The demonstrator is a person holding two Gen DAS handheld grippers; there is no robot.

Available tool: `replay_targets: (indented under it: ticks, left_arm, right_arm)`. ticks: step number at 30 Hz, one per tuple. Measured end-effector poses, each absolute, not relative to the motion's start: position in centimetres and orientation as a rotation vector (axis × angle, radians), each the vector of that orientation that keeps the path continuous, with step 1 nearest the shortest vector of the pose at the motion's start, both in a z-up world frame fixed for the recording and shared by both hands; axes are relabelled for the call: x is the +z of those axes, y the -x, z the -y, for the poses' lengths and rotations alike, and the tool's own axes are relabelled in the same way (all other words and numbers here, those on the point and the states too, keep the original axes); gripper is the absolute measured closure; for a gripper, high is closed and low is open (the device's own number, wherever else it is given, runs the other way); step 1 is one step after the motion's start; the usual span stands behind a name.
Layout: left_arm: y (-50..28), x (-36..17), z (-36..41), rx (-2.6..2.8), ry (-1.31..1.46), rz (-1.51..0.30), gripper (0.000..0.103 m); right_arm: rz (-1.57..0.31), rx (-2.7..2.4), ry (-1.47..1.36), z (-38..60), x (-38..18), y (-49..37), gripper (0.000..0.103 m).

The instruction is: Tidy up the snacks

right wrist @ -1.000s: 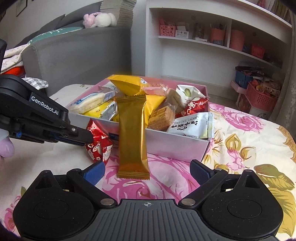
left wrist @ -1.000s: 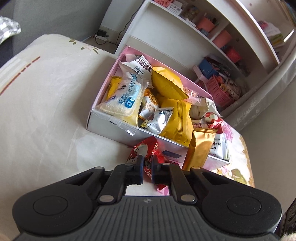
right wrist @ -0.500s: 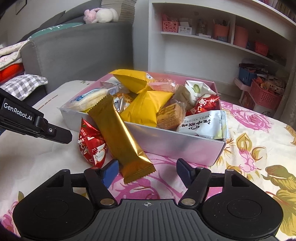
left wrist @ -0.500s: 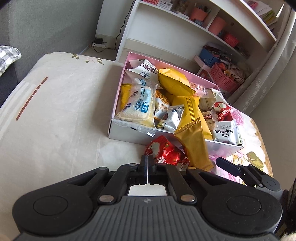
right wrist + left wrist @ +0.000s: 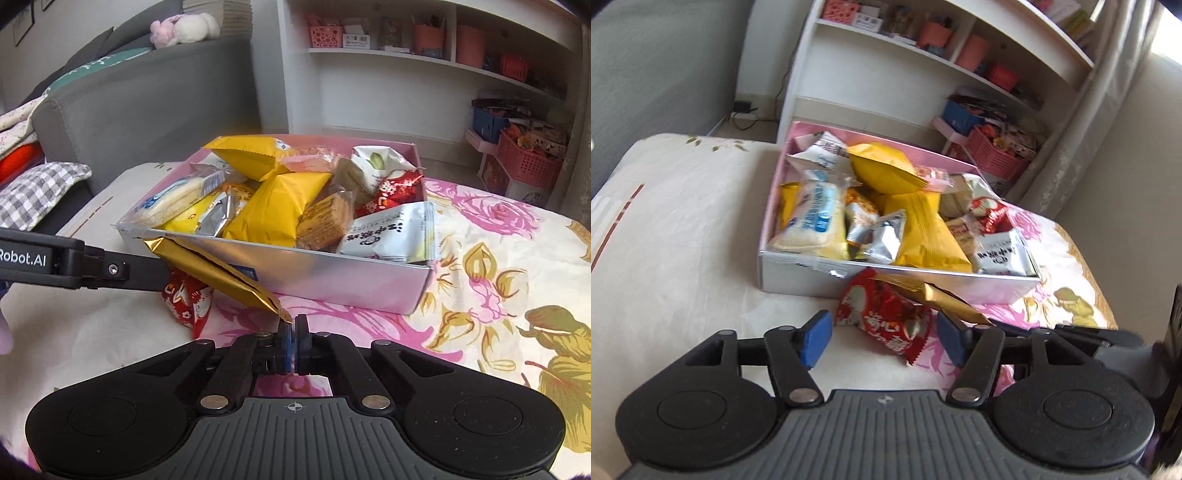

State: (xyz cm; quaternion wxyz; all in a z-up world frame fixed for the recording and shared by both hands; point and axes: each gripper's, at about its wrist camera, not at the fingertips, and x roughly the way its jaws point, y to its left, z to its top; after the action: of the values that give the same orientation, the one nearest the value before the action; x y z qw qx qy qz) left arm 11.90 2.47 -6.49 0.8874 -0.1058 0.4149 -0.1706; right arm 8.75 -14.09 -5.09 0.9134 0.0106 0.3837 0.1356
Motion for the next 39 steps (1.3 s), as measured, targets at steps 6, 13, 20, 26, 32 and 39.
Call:
replay_targets:
  ticks: [6,13,20,26,32,39]
  left_arm:
    - [-11.4,-7.5,0.1,-0.366,0.066,-0.84,0.034]
    - [-11.5,-9.0,0.8,-0.307,-0.009,-0.812,0.052]
    - [-11.1,-8.4,0.1,-0.344,-0.044,-0.832,0.072]
    - [-9.9,-8.2,-2.0,-0.393,-0.17,-0.869,0.072]
    - [-8.8,-8.1,-5.0,-0.421,-0.238,-0.887,0.07]
    - [-8.0,-8.1,-6.9,-0.419,-0.214,-0.893,0.041]
  right_arm:
    - [-0.792,0.251,-0.011,16.3,-4.6,-7.9,0.103]
    - [-0.792,0.315,0.022,16.3,-4.9,-7.3,0.084]
    - [-0.751,0.384,0.078,13.5,-4.8,-7.5,0.053]
    - [-0.732,0.454,0.158,10.7,-5.1,-7.4,0.053]
    - [-0.74,0.474,0.172,9.5,-5.6,-7.8,0.053]
    - [-0.762,0.467,0.131,8.9,-6.2,-8.9,0.048]
